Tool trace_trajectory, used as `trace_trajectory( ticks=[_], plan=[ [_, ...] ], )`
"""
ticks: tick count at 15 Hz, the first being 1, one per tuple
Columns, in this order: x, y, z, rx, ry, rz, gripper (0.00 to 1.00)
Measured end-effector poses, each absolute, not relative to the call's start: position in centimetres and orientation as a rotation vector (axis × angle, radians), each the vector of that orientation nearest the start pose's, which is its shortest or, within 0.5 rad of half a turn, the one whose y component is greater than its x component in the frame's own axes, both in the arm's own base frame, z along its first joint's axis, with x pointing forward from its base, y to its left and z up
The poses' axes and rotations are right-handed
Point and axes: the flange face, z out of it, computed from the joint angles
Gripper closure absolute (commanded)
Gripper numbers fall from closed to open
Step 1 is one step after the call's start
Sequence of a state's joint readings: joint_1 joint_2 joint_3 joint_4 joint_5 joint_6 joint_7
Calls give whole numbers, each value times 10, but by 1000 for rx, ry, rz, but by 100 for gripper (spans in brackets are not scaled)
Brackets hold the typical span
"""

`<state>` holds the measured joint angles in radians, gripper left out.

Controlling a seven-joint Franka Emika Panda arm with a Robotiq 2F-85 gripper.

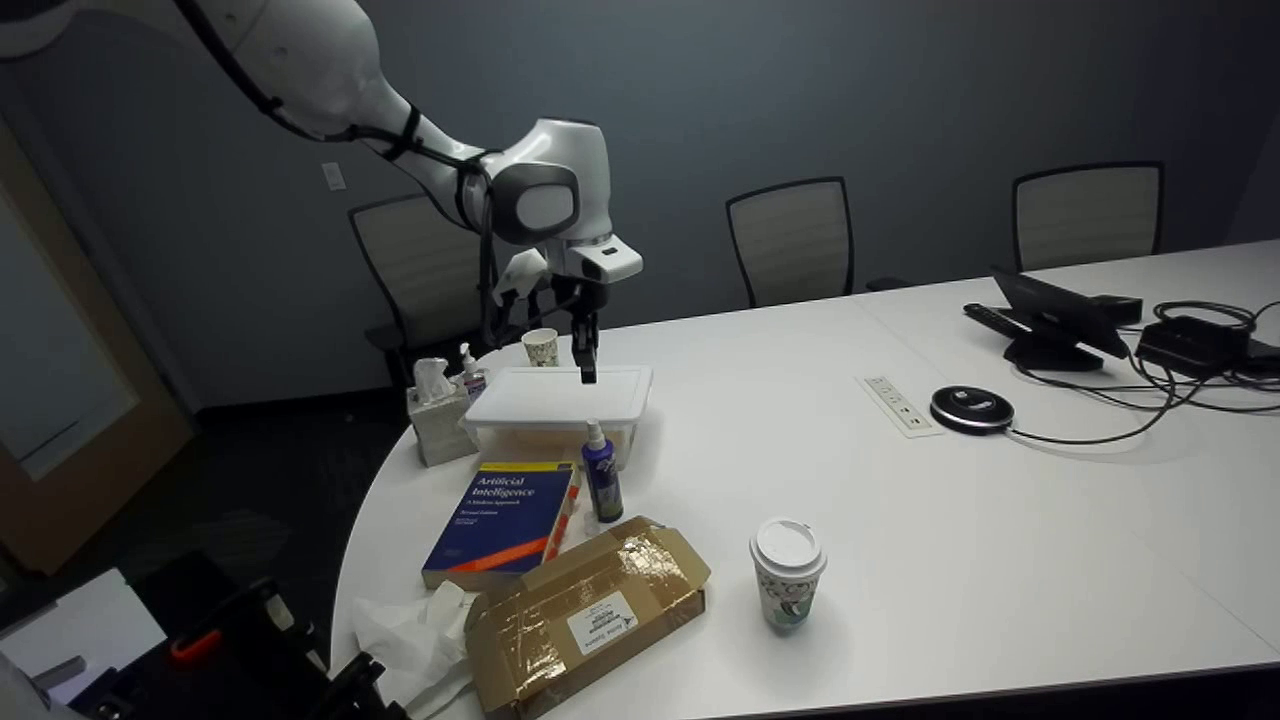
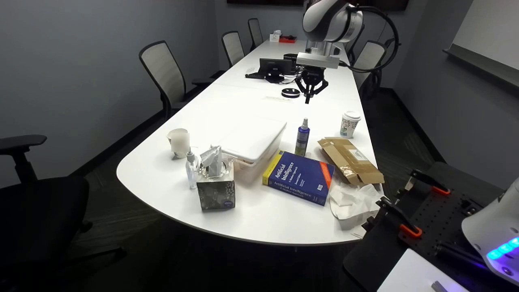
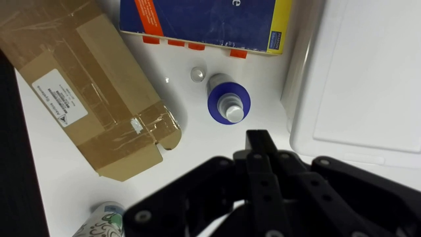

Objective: Press on the bottle

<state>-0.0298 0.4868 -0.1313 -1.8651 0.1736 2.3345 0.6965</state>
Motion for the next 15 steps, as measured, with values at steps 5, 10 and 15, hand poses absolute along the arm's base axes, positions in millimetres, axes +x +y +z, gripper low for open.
trace_trajectory(
  ticks=[5, 10, 15],
  plan=[
    [629, -93, 236, -2743, 1437, 85, 100],
    [626, -93, 216, -2741, 1464, 123, 100],
    [626, -92, 205, -2742, 1469, 126, 100]
  ],
)
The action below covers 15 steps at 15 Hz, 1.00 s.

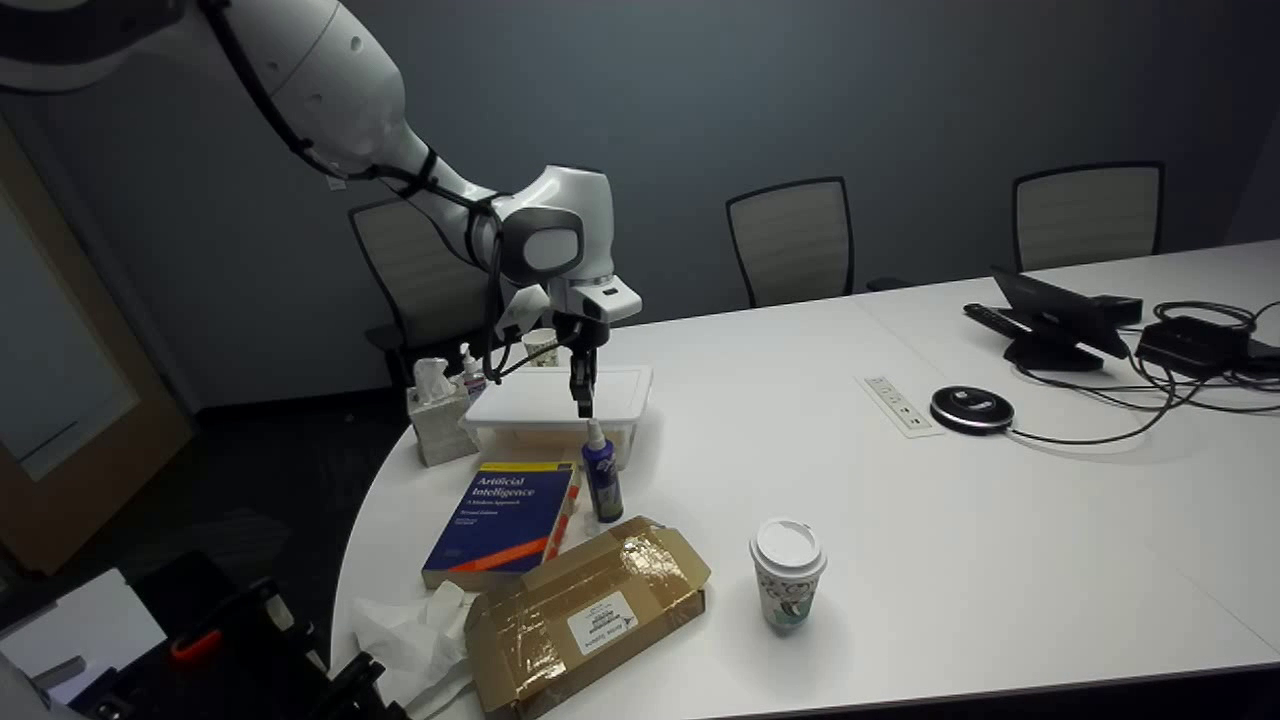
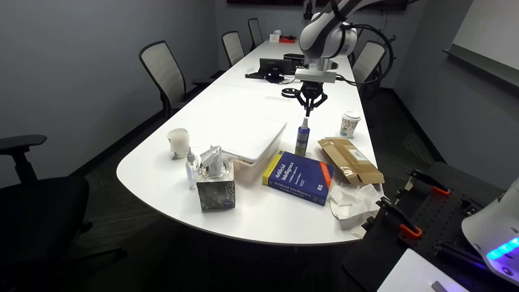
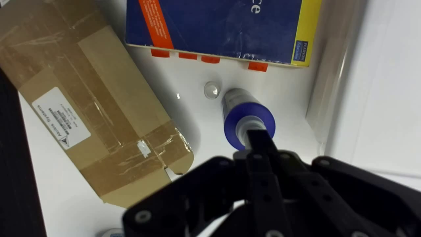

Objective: Press on the bottle

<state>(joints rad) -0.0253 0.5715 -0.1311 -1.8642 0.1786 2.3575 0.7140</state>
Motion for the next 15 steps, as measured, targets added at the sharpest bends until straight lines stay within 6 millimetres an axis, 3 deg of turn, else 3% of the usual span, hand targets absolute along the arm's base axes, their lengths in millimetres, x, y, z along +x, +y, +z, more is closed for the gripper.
trace_trajectory(
  ticks=[7, 15],
  plan=[
    [626, -92, 191, -2741, 1474, 115, 100],
    [628, -90, 192, -2742, 1471, 110, 100]
  ],
)
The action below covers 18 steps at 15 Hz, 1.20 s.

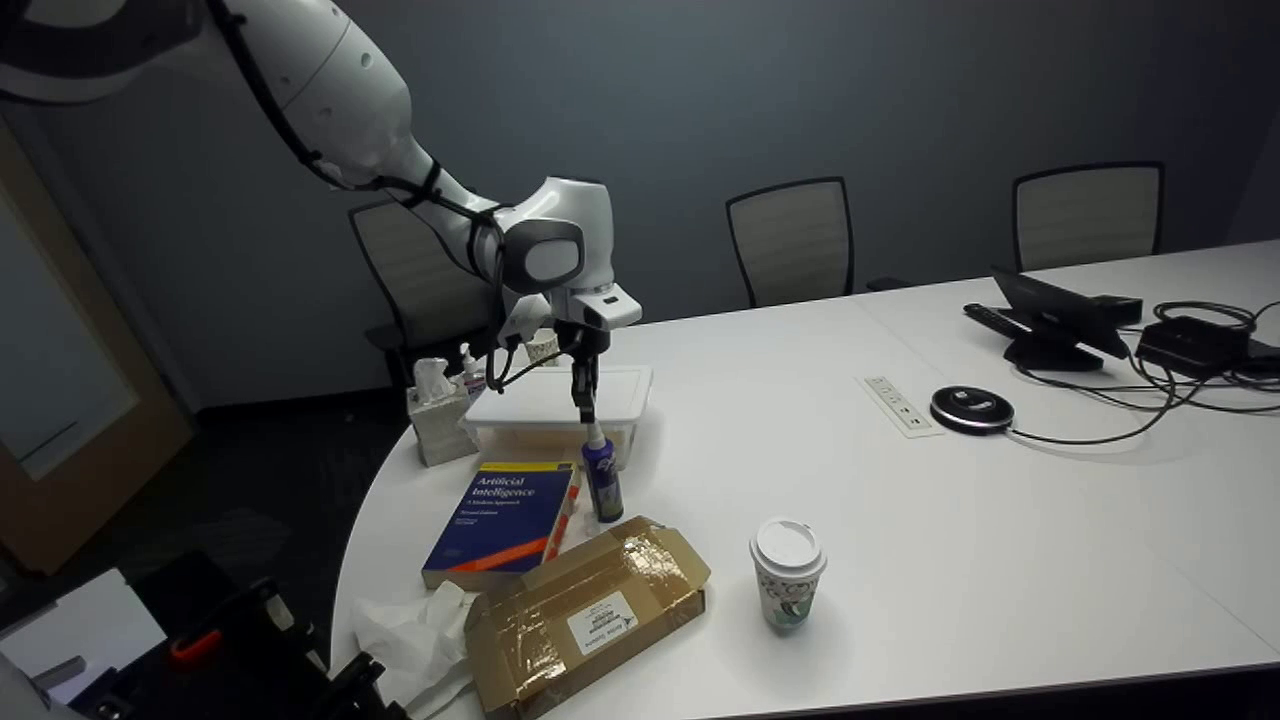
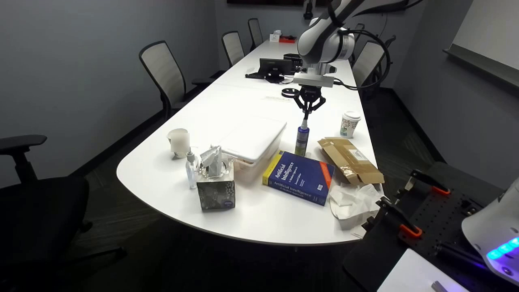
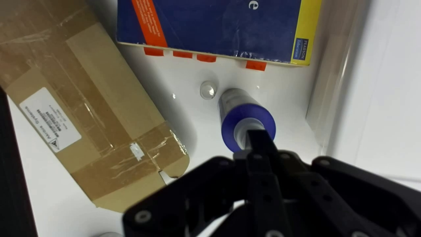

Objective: Press on the bottle

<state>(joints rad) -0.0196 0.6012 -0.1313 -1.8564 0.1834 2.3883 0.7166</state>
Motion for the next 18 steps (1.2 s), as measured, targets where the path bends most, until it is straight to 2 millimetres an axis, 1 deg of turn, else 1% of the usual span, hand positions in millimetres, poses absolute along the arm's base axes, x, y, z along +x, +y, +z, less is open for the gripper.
trace_trajectory(
  ticks=[10, 18],
  plan=[
    [627, -91, 190, -2716, 1525, 115, 100],
    [620, -90, 181, -2671, 1562, 159, 100]
  ],
)
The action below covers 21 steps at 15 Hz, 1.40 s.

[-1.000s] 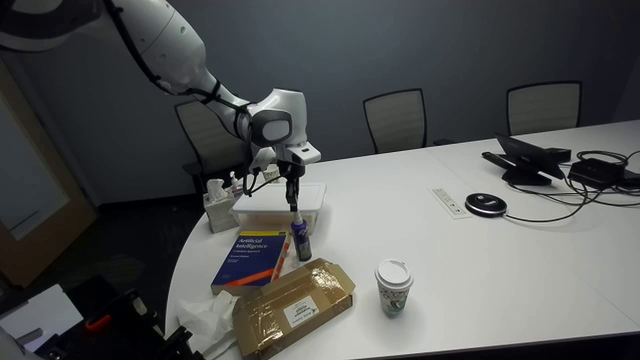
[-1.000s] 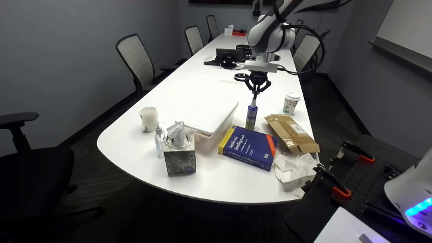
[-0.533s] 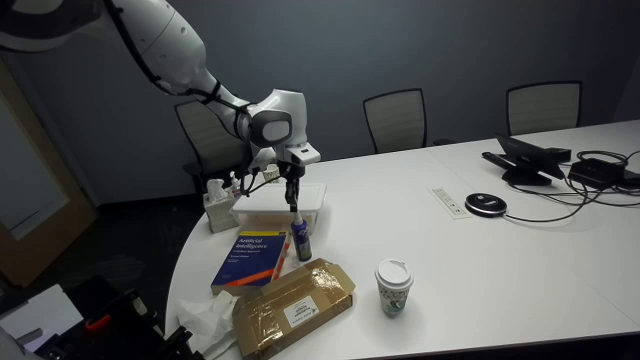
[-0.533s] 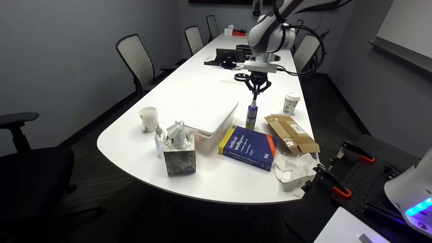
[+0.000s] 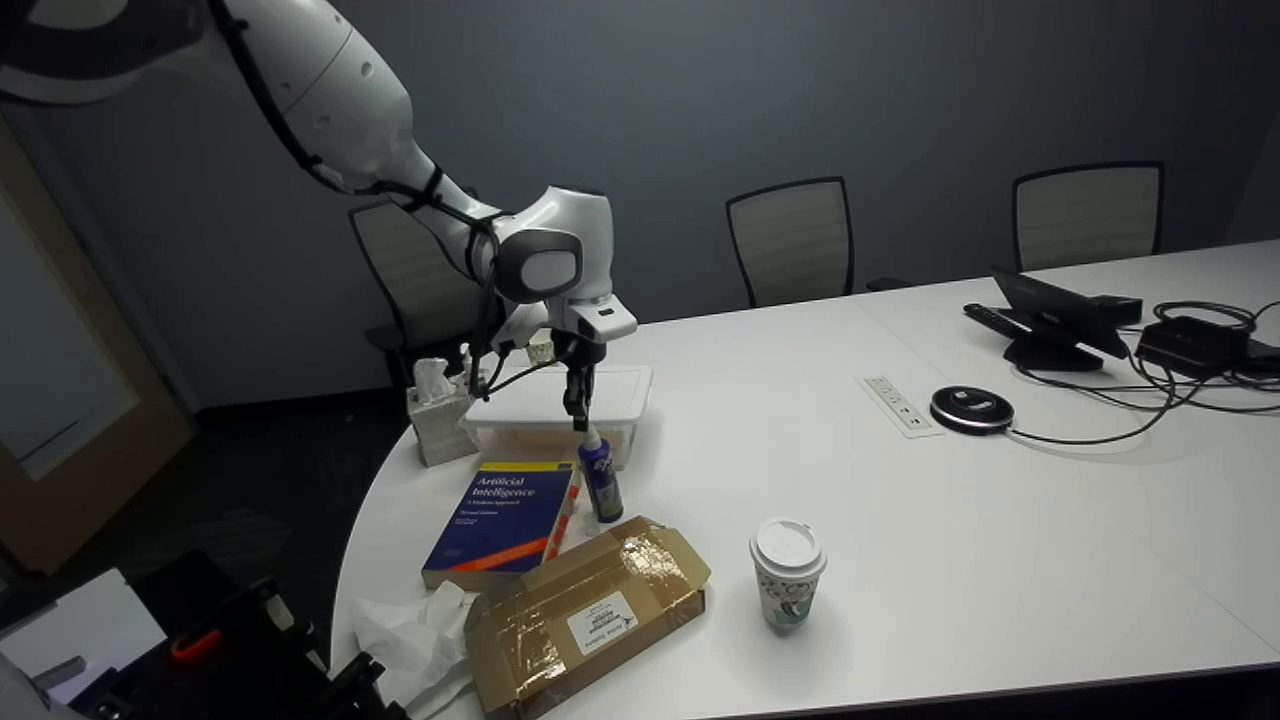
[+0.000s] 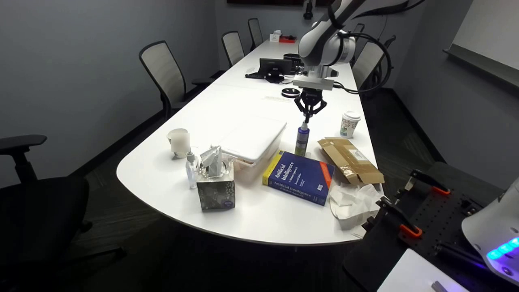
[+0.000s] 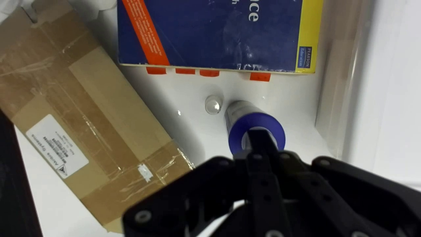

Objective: Press on the bottle

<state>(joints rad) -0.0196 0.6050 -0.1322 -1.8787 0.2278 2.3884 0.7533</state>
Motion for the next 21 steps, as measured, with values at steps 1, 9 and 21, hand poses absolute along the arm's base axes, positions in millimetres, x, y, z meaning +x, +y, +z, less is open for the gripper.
trace_trajectory(
  ticks=[1, 9, 21],
  plan=[
    [620, -89, 181, -2662, 1567, 160, 100],
    [626, -94, 196, -2636, 1574, 74, 100],
    [630, -86, 296, -2594, 1532, -55, 43]
  ],
)
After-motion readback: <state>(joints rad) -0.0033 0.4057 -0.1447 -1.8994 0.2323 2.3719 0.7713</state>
